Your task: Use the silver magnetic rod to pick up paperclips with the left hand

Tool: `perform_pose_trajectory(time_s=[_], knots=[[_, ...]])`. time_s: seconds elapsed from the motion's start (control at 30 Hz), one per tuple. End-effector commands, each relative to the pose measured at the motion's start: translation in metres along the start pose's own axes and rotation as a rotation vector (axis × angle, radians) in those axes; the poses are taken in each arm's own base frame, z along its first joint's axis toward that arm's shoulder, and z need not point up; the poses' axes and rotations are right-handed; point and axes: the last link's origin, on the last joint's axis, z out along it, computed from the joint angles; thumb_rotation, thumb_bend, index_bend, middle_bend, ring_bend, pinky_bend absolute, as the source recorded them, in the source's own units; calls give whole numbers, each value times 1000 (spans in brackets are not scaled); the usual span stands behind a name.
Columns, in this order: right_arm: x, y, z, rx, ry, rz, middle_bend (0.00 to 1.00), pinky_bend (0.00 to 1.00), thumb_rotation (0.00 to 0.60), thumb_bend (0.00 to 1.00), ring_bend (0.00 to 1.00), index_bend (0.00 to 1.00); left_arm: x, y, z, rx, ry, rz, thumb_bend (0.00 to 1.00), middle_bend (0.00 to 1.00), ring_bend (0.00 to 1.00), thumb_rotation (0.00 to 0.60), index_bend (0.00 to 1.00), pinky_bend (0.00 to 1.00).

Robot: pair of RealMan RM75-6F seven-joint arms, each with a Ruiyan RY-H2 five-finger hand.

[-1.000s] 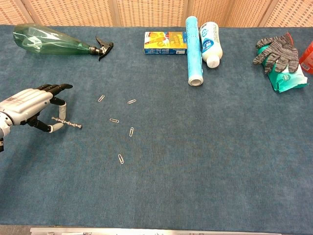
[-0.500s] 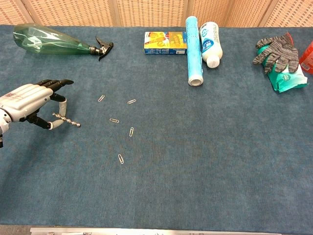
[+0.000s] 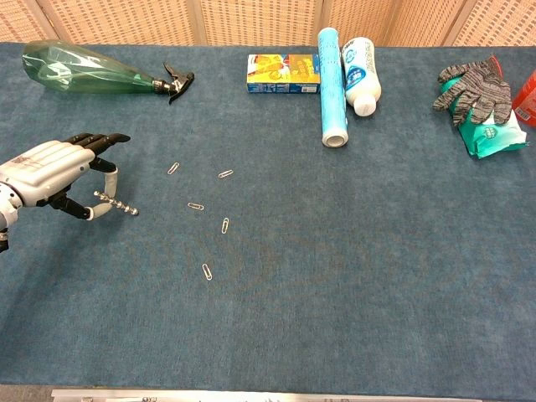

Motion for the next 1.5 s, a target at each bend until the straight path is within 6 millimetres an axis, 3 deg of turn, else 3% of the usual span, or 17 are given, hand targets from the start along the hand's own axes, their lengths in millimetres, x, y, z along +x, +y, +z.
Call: perform_pose_trajectory(time_s=[0.03, 1.5], knots=[[0, 0, 0, 0, 0, 0, 263, 412, 600, 112, 237, 423, 1, 1, 0, -3, 3, 3, 323, 0, 0, 600, 534, 0], [-2, 4, -1, -6, 2, 12, 263, 412, 600, 112, 238, 424, 11, 14, 2, -35, 18, 23, 322, 0, 0, 600, 564, 0]])
